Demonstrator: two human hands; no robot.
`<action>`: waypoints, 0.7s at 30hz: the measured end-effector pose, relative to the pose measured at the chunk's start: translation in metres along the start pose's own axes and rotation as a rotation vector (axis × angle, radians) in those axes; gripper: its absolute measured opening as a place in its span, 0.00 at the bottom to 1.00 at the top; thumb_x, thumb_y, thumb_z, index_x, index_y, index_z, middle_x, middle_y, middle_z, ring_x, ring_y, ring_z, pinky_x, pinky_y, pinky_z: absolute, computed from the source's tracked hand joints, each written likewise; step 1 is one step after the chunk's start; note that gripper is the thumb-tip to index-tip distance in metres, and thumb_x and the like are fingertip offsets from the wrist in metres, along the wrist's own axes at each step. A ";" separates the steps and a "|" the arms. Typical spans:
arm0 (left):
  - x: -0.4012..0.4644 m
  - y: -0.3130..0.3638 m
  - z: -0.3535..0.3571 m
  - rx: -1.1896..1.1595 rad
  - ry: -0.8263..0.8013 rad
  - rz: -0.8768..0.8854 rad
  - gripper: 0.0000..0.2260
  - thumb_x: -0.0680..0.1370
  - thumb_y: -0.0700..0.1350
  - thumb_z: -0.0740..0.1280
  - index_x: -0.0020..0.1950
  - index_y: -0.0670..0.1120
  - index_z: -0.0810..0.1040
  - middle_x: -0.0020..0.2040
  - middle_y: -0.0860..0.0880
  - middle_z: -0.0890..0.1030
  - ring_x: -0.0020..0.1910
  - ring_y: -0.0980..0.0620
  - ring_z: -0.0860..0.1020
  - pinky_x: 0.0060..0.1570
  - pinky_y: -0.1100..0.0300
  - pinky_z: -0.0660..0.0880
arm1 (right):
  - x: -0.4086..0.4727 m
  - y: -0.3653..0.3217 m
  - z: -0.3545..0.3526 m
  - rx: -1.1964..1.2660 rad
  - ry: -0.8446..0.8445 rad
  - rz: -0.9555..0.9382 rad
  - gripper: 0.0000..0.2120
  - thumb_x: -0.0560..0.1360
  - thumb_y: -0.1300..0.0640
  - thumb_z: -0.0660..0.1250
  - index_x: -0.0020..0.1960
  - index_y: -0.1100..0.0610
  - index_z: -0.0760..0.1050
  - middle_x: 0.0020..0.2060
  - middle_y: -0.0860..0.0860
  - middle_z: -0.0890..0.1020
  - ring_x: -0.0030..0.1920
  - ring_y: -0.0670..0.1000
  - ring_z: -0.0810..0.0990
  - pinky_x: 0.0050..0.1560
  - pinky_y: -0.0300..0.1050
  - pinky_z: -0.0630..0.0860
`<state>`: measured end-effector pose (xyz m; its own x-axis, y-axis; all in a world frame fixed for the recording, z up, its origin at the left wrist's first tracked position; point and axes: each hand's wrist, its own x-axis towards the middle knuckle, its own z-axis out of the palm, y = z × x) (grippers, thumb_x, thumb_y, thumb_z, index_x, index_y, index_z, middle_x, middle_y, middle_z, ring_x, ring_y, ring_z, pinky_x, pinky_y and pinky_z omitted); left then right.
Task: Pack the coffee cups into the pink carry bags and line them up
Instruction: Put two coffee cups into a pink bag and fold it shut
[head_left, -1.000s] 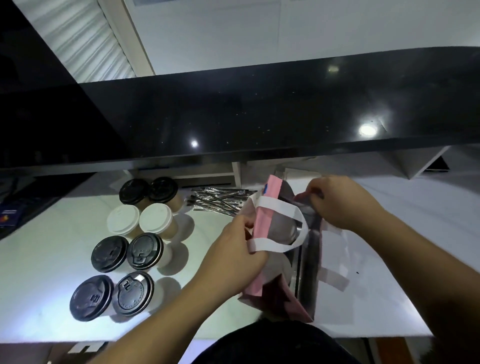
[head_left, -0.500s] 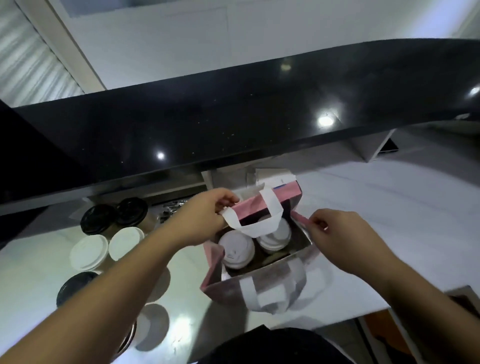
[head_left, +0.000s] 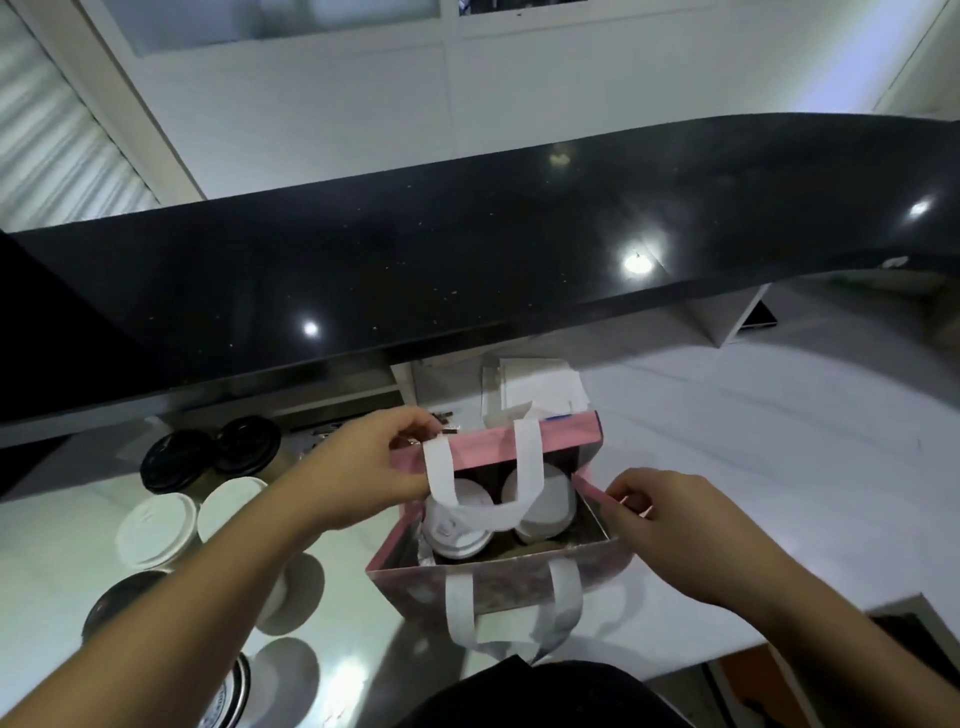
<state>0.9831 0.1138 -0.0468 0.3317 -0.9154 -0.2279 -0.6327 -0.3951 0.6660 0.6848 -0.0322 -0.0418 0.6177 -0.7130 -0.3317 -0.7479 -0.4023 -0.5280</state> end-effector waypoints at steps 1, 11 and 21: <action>-0.006 -0.003 -0.002 0.013 0.023 0.003 0.22 0.67 0.66 0.77 0.59 0.67 0.78 0.55 0.69 0.80 0.55 0.69 0.78 0.49 0.65 0.77 | 0.002 0.000 -0.002 0.012 -0.022 -0.003 0.14 0.79 0.35 0.62 0.44 0.42 0.79 0.38 0.38 0.84 0.36 0.43 0.82 0.37 0.45 0.81; -0.023 -0.022 -0.007 -0.066 0.155 -0.101 0.20 0.69 0.53 0.81 0.57 0.66 0.79 0.54 0.66 0.83 0.53 0.63 0.82 0.53 0.58 0.80 | 0.097 0.026 -0.016 0.176 -0.034 0.066 0.10 0.81 0.50 0.63 0.46 0.47 0.82 0.36 0.44 0.86 0.35 0.47 0.85 0.43 0.51 0.86; -0.027 -0.022 -0.005 -0.173 0.155 -0.050 0.09 0.81 0.46 0.72 0.55 0.61 0.84 0.52 0.60 0.86 0.53 0.60 0.84 0.50 0.70 0.77 | 0.236 -0.003 0.033 -0.176 -0.151 -0.073 0.15 0.78 0.57 0.68 0.63 0.55 0.80 0.56 0.52 0.85 0.51 0.55 0.84 0.56 0.48 0.80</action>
<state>0.9915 0.1473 -0.0514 0.4715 -0.8672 -0.1604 -0.4878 -0.4080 0.7717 0.8408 -0.1807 -0.1440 0.6913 -0.5899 -0.4173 -0.7224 -0.5533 -0.4147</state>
